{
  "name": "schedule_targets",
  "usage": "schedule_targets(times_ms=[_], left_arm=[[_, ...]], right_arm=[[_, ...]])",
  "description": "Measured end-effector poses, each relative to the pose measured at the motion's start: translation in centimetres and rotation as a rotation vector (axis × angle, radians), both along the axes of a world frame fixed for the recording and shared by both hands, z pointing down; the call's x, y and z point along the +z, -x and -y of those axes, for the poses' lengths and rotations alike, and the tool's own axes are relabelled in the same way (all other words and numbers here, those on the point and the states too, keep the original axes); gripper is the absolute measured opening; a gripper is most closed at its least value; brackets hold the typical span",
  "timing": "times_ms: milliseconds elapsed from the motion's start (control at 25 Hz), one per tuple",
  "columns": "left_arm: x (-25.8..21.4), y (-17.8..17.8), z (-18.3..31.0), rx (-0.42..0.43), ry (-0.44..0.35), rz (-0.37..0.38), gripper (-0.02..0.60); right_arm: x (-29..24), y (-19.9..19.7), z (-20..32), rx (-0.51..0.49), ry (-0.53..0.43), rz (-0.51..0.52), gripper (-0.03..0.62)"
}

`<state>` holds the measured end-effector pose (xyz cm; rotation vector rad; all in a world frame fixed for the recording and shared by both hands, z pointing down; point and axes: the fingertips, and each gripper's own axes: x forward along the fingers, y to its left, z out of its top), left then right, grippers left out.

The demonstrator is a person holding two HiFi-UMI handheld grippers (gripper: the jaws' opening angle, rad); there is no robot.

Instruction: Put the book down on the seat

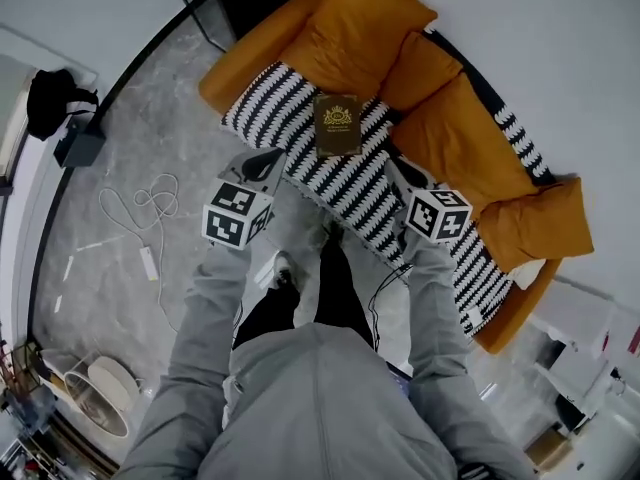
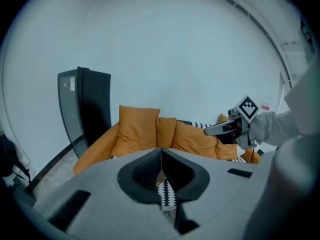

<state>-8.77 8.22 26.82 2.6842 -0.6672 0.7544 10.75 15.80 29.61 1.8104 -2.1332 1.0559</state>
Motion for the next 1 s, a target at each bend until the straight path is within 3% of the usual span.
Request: schedule_targets(times_ms=[280,720,1000], left_arm=[[-4.7,1.5,-1.2,0.029,-0.099,-0.055,0.026],[-11.2,3.9,-4.2,0.062,-0.219,-0.12,0.025],[-16.8,4.8,-6.4,0.126,-0.331,-0.158,0.025]], right_arm=[[-9.0,2.0,-2.0,0.008,-0.149,-0.182,0.031],[-18.5,4.8,-7.2,0.041,-0.279,-0.303,0.028],[-24.0,7.6,-9.3,-0.01,-0.369,-0.423,0.028]])
